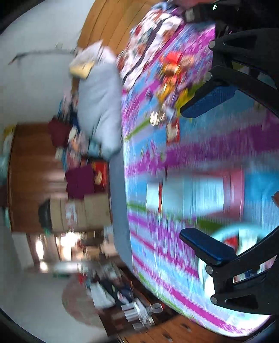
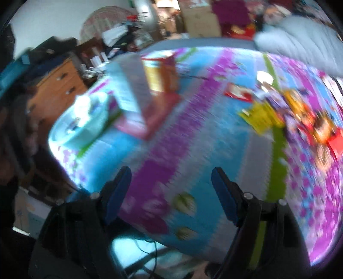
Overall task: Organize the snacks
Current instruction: 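Move both tools back toward the snack heap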
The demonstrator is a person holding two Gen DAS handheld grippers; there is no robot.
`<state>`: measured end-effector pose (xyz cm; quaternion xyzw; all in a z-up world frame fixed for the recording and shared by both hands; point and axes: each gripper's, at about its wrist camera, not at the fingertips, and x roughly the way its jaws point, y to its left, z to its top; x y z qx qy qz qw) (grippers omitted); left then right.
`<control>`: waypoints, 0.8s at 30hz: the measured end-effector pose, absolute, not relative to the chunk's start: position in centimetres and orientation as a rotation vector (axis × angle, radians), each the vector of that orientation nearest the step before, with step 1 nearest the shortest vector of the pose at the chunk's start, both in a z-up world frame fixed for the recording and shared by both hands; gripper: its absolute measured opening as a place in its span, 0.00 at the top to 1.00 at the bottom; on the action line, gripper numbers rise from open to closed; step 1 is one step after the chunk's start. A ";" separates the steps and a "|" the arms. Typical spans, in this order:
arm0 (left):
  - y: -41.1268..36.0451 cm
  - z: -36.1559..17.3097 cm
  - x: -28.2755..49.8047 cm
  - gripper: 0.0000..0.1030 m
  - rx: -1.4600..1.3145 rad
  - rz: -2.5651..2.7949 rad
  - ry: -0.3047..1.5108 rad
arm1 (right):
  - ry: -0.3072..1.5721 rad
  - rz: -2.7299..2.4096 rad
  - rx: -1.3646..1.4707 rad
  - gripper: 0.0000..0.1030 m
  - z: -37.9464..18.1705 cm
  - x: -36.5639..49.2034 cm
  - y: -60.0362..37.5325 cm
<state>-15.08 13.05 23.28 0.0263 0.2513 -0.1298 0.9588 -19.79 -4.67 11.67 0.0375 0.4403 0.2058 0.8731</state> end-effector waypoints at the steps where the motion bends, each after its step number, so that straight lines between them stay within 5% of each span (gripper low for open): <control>1: 12.0 23.1 -15.0 0.00 0.061 -0.285 0.516 | 0.922 0.406 0.087 0.24 11.3 -19.8 -5.9; 4: 8.0 21.7 -14.4 0.00 0.074 -0.379 0.561 | 0.924 0.342 0.126 0.25 10.3 -19.2 -10.0; 7: 5.1 19.8 -12.7 0.00 0.051 -0.440 0.628 | 0.913 0.274 0.165 0.38 9.7 -17.5 -14.6; 24: -3.6 10.7 -6.6 0.00 0.099 -0.490 0.813 | 0.917 0.016 0.187 0.36 4.3 -10.0 -28.6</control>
